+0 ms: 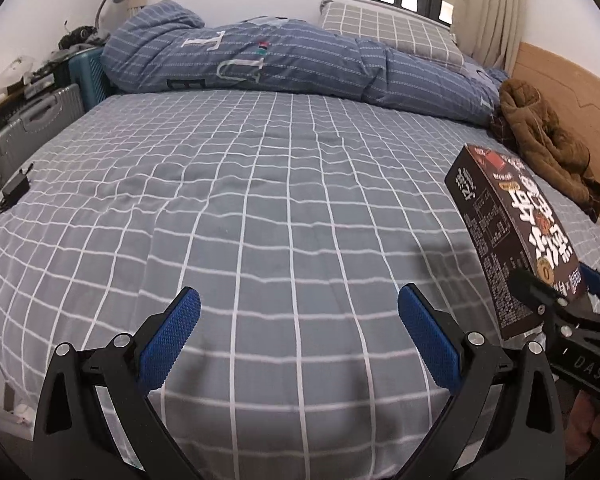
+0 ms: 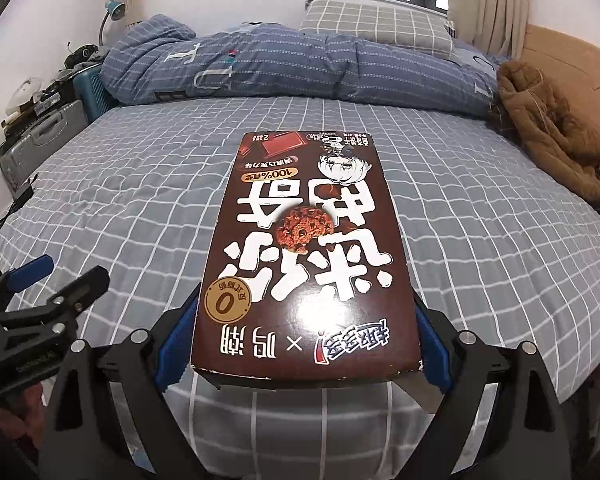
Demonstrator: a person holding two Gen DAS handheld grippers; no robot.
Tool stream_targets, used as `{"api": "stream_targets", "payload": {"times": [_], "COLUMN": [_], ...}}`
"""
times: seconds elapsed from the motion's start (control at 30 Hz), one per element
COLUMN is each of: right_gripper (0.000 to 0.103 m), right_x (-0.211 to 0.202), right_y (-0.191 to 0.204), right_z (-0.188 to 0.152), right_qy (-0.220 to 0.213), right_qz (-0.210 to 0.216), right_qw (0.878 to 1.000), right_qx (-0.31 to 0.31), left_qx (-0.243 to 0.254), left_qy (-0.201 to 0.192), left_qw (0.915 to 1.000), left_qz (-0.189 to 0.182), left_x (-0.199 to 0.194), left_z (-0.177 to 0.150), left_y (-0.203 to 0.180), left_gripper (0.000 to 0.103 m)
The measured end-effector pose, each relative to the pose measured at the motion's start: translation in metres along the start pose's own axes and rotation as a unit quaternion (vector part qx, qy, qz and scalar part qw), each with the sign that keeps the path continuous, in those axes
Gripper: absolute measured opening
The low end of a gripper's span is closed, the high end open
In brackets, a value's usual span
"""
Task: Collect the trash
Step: 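Carry the snack box off the bed over the black bin with the right tool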
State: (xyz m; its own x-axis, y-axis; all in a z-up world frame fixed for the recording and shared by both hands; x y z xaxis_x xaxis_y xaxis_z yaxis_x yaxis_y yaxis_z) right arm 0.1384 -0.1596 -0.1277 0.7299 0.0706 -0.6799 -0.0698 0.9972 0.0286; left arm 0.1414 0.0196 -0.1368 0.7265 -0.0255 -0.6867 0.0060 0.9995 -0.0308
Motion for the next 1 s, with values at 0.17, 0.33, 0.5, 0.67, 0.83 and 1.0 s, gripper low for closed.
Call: {"api": "stream_targets", "payload": {"times": [0.17,0.33,0.5,0.67,0.83,1.0], "right_gripper": [0.087,0.087,0.087,0.087,0.087,0.087], "right_x": [-0.016,-0.034,-0.045,-0.058,-0.07,-0.078], "right_y": [-0.007,-0.007,-0.004,-0.002,-0.009,-0.022], "right_z": [-0.02,-0.035,-0.057,-0.07,-0.08,-0.097], "right_qy": [0.009,0.001,0.007,-0.002,-0.012,-0.008], "right_qz": [0.008,-0.001,0.003,-0.004,-0.001,-0.014], "right_qw": [1.0,1.0,1.0,1.0,1.0,1.0], "right_qx": [0.014,-0.002,-0.008,-0.022,-0.007,0.006], "left_qx": [0.013,0.011,0.006,0.012,0.014,0.017], "left_qy": [0.0,-0.002,0.002,0.004,0.012,0.016], "left_qw": [0.9999,0.9999,1.0,0.9999,0.9997,0.9997], "left_qz": [0.002,0.001,-0.006,-0.01,-0.013,-0.008], "left_x": [-0.015,-0.034,-0.044,-0.051,-0.057,-0.065], "left_z": [-0.015,-0.029,-0.039,-0.051,-0.065,-0.082], "left_y": [-0.003,-0.004,-0.006,-0.013,-0.016,-0.016], "left_gripper": [0.097,0.097,0.097,0.097,0.097,0.097]}}
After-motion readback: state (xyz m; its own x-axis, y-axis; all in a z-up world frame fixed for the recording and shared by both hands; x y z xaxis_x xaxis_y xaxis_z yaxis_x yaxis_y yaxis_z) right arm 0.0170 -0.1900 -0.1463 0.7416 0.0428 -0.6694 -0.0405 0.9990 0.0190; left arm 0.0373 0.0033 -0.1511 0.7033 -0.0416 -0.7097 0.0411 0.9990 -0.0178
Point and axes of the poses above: each gripper's, at about its wrist camera, not at the fingertips, and x roughly the way its jaws point, y to its left, z to its top, the point moved 10 cm from there along x, roughly the way its jaws point, and after that the axes turned 2 degrees about x, right-handed, at the moved point
